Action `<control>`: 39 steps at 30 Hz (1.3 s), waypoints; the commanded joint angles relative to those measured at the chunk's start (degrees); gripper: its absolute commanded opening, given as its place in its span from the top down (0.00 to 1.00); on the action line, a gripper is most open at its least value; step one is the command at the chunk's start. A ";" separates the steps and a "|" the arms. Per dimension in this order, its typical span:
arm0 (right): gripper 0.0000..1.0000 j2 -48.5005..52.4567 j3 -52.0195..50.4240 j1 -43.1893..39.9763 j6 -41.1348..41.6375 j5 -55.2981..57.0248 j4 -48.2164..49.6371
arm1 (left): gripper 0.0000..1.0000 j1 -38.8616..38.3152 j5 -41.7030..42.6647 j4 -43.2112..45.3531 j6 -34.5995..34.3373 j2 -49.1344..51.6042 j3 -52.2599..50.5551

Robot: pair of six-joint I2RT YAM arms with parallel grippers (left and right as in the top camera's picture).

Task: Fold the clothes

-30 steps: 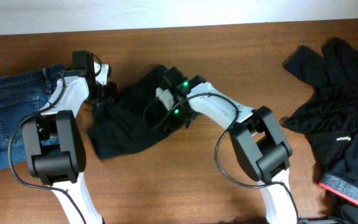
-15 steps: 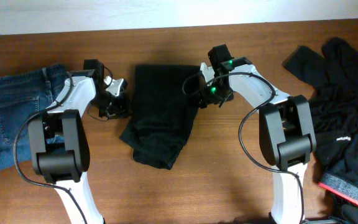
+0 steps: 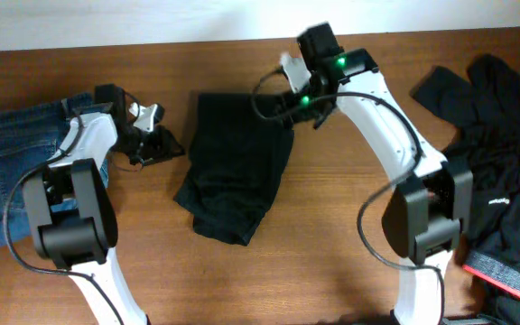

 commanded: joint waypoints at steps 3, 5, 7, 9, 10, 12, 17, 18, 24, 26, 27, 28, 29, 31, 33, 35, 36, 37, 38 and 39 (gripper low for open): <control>0.26 2.40 0.35 5.14 -0.70 -0.94 0.46 | 0.51 0.28 7.32 2.91 0.02 1.14 -0.28; 0.26 4.15 0.31 6.60 -0.70 -0.92 0.24 | 0.51 0.28 7.34 3.10 0.02 1.14 -0.28; 0.26 6.01 0.31 8.04 -0.68 -0.96 -0.66 | 0.50 0.28 7.34 3.06 0.02 1.14 -0.28; 0.26 7.72 0.28 9.40 0.09 -0.98 -2.58 | 0.50 0.28 7.34 3.06 0.02 1.14 -0.28; 0.26 8.52 0.26 10.14 0.81 -0.98 -4.02 | 0.50 0.28 7.34 3.06 0.02 1.14 -0.28; 0.25 9.90 0.26 11.50 0.72 -1.09 -7.30 | 0.50 0.33 7.32 3.06 0.02 1.14 -0.28; 0.21 10.86 -1.07 13.68 -1.16 -0.94 -9.73 | 0.50 0.33 7.32 3.32 0.02 1.14 -0.28; 0.20 10.86 -1.09 13.92 -2.19 -0.92 -9.77 | 0.50 0.33 7.32 3.34 0.02 1.14 -0.28; 0.19 10.14 -0.28 13.44 -4.11 -0.79 -11.39 | 0.50 0.33 7.32 3.32 0.02 1.14 -0.28; 0.17 9.33 0.81 13.44 -6.80 -0.81 -13.68 | 0.50 0.35 7.32 3.30 0.02 1.14 -0.28; 0.16 8.94 1.27 13.44 -8.22 -0.85 -14.73 | 0.50 0.35 7.32 3.30 0.02 1.14 -0.28; 0.16 8.44 1.75 13.64 -10.47 -1.14 -16.13 | 0.50 0.35 7.32 3.30 0.02 1.14 -0.28; 0.16 7.98 2.23 13.94 -12.87 -1.20 -17.66 | 0.50 0.35 7.32 3.32 0.02 1.14 -0.28; 0.16 7.13 3.13 14.91 -17.88 -1.16 -20.92 | 0.50 0.35 7.32 3.43 0.02 1.14 -0.28; 0.16 6.88 3.58 15.54 -20.02 -0.96 -21.94 | 0.49 0.35 7.32 3.50 0.02 1.14 -0.28; 0.15 6.84 3.82 16.06 -20.63 -0.72 -22.03 | 0.49 0.35 7.32 3.48 0.02 1.14 -0.28; 0.15 6.84 3.98 16.15 -21.49 -0.76 -22.14 | 0.49 0.35 7.32 3.48 0.02 1.14 -0.28; 0.14 6.84 4.22 16.20 -22.49 -0.76 -22.58 | 0.50 0.33 7.32 3.48 0.02 1.14 -0.28; 0.14 6.84 4.37 16.20 -23.10 -0.81 -23.15 | 0.50 0.33 7.32 3.48 0.02 1.14 -0.28; 0.14 6.84 4.68 16.20 -23.96 -0.81 -24.26 | 0.50 0.33 7.32 3.50 0.02 1.14 -0.28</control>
